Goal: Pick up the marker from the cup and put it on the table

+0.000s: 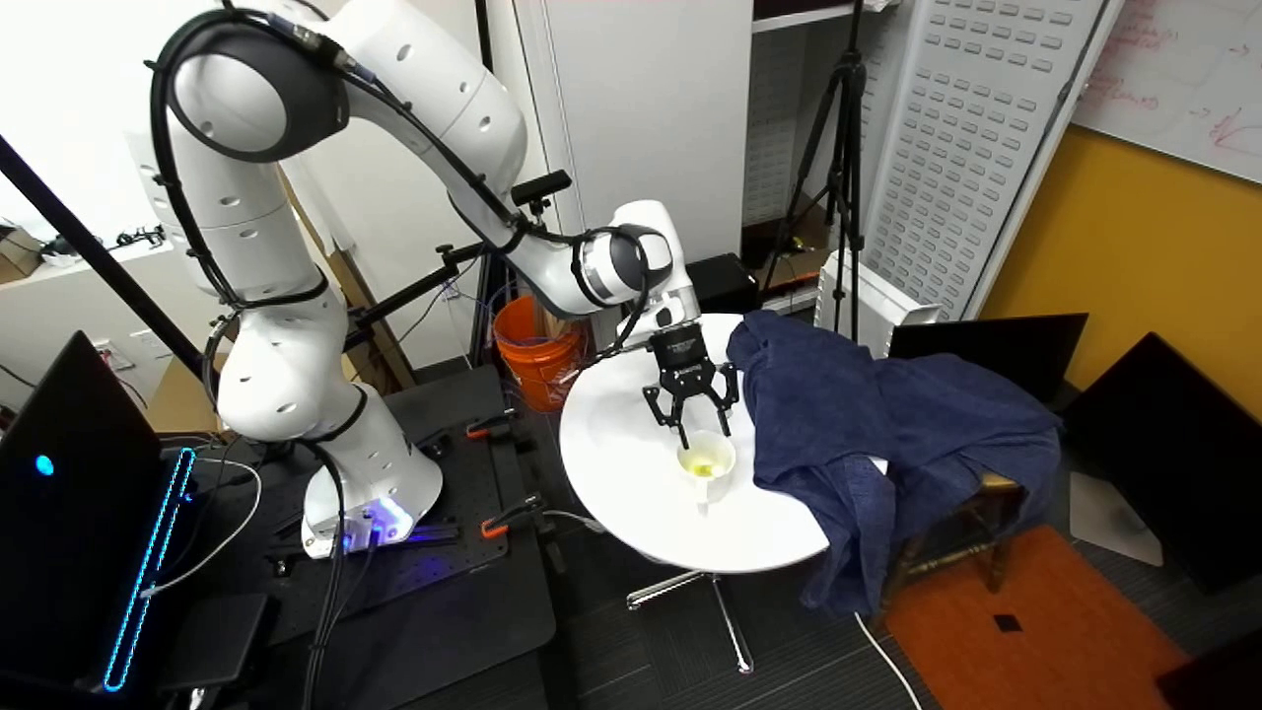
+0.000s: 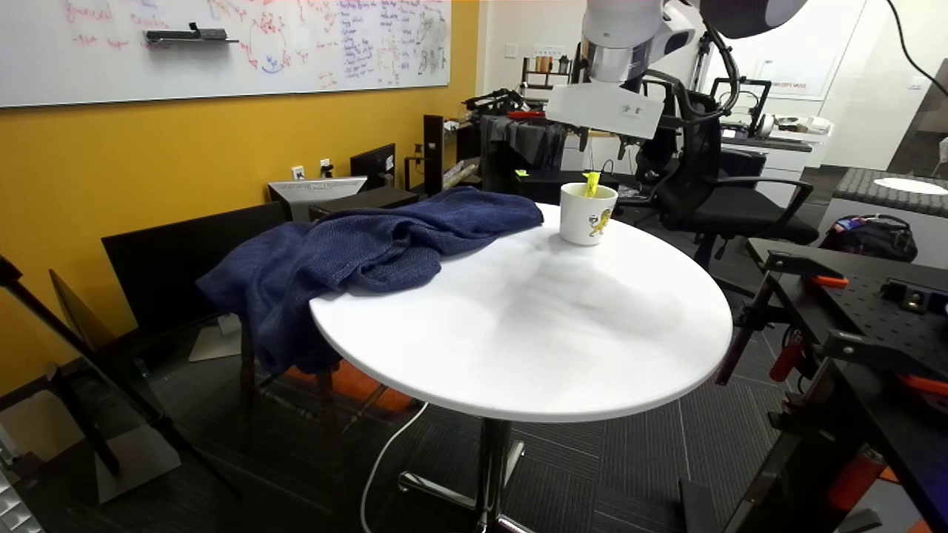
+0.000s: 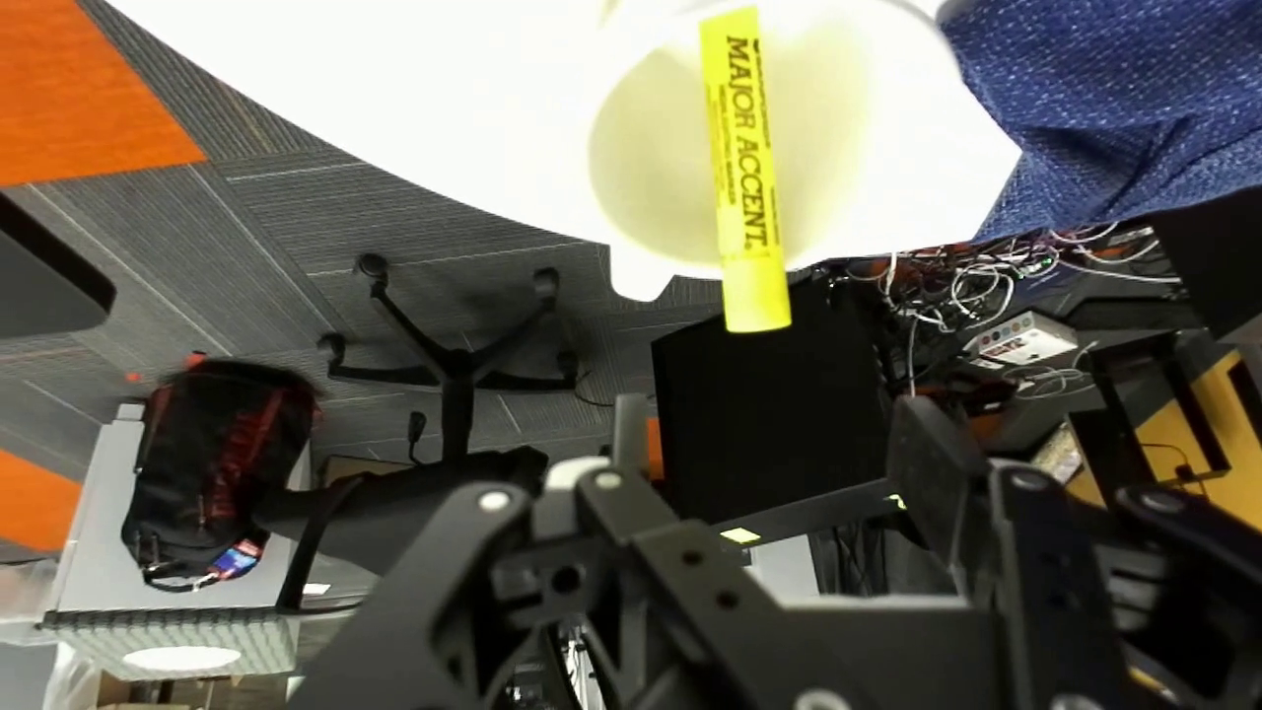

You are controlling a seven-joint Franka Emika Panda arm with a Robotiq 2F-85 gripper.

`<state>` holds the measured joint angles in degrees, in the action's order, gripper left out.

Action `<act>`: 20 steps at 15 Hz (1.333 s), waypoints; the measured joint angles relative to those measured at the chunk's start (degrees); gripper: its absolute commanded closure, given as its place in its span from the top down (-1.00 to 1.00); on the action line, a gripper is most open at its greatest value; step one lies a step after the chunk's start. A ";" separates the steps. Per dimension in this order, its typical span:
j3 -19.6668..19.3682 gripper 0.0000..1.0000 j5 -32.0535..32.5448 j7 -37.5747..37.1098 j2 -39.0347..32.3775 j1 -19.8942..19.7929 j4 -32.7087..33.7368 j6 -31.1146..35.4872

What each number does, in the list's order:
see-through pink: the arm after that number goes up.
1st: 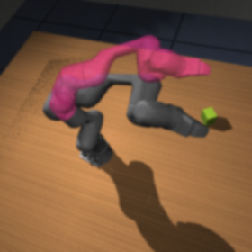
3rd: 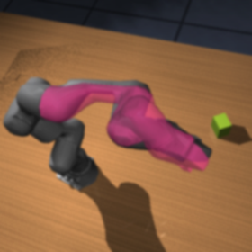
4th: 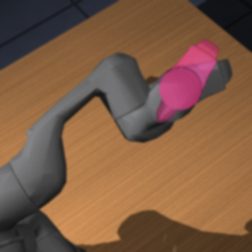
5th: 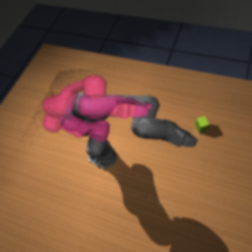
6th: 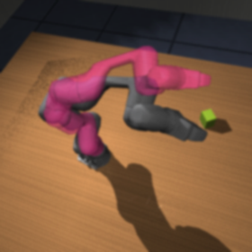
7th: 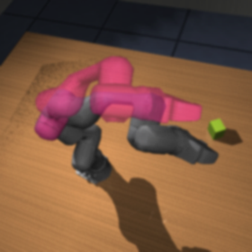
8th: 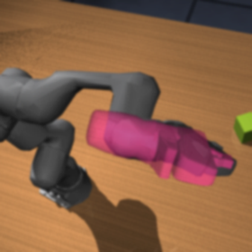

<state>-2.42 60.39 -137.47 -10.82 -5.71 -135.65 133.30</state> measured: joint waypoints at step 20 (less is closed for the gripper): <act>-2.91 -0.17 -1.55 3.29 -6.73 -0.05 2.74 3.95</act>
<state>-5.33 58.84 -134.19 -17.56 -5.76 -132.91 137.25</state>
